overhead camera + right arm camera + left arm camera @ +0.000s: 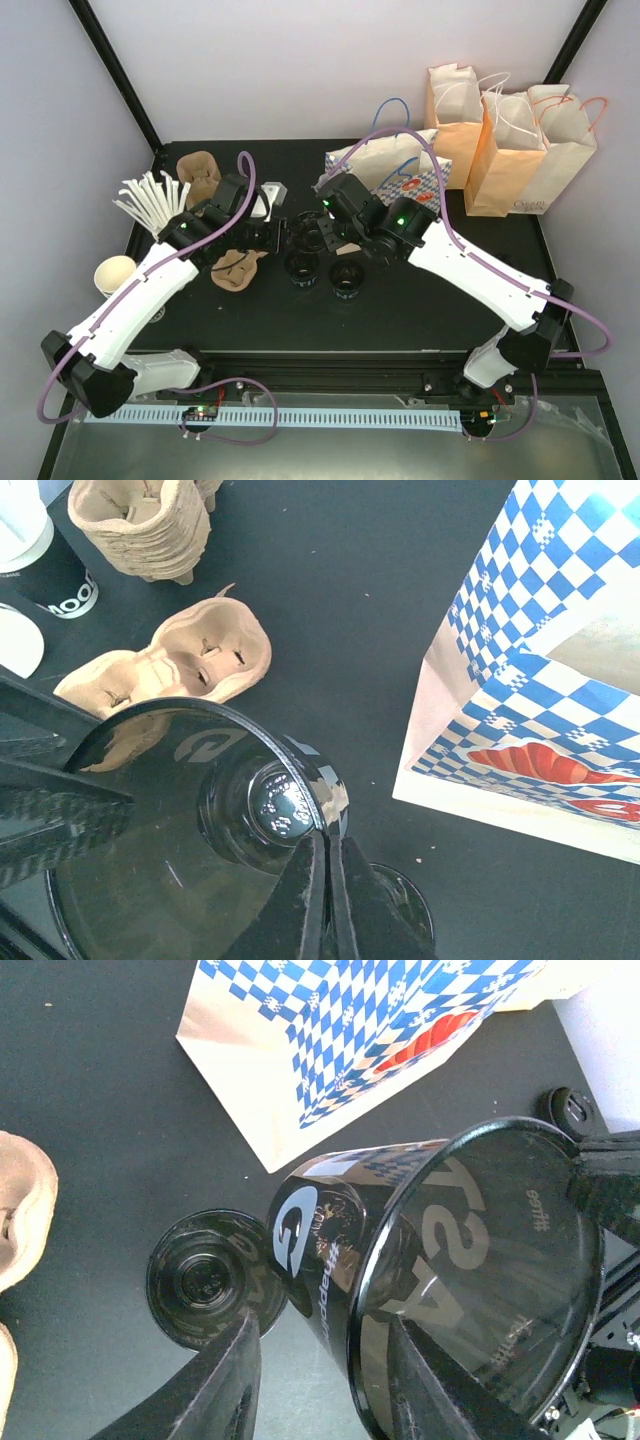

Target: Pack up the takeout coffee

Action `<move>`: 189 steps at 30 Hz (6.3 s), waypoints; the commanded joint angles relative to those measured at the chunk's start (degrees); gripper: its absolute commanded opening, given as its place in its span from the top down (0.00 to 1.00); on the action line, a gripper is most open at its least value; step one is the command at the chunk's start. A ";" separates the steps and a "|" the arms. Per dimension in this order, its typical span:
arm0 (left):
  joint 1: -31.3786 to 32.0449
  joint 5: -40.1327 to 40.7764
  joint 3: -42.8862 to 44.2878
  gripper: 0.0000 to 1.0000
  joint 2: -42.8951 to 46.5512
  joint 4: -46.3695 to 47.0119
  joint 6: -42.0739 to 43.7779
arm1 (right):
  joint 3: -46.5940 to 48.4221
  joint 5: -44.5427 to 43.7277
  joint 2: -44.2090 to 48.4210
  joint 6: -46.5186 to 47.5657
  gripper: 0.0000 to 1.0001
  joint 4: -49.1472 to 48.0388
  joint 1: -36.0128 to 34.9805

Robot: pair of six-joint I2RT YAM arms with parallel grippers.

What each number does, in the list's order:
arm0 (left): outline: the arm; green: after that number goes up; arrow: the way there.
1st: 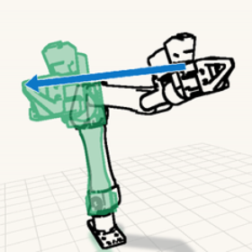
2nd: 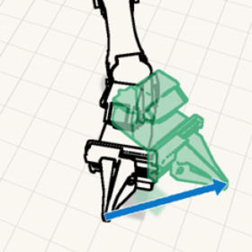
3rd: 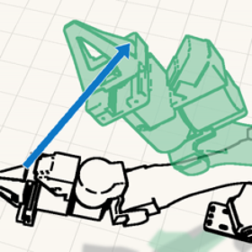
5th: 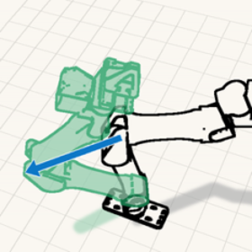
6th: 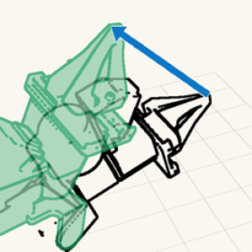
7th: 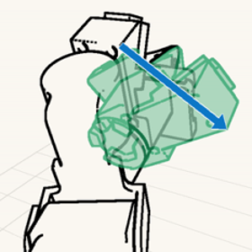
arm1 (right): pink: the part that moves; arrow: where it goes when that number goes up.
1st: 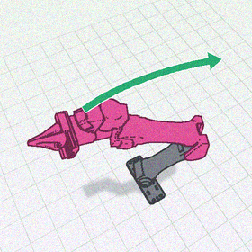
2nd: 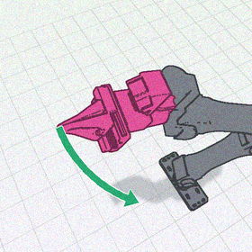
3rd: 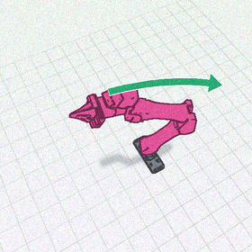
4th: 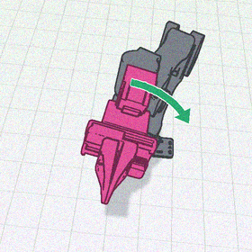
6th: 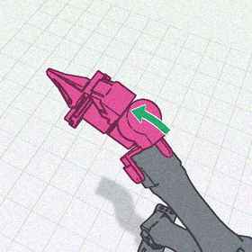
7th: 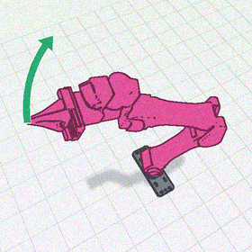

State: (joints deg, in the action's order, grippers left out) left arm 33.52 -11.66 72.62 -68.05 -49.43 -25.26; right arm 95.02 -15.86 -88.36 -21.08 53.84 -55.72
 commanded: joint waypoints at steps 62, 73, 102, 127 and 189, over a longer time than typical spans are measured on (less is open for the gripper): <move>-39.69 13.36 -36.90 0.98 20.96 -0.29 -36.42 | -26.47 0.71 19.41 3.15 0.31 -22.79 0.62; -39.72 20.65 -29.74 0.99 22.56 -7.90 -35.29 | -26.67 0.97 19.11 2.95 0.30 -22.92 0.62; -37.06 11.19 -25.55 0.98 21.98 -23.38 -38.21 | -27.15 1.68 19.60 1.59 0.31 -23.00 0.66; -37.03 11.76 -29.55 0.55 21.74 -19.84 -36.30 | -27.88 0.87 21.33 2.25 0.33 -22.51 0.70; -4.70 -6.30 -18.08 0.01 9.23 21.62 8.46 | -32.71 6.56 -10.34 -19.79 0.03 -12.17 77.08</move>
State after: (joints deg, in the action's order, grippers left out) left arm 28.38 -19.05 50.81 -58.89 -26.65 -18.26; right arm 62.22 -10.81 -97.95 -40.03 43.55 20.97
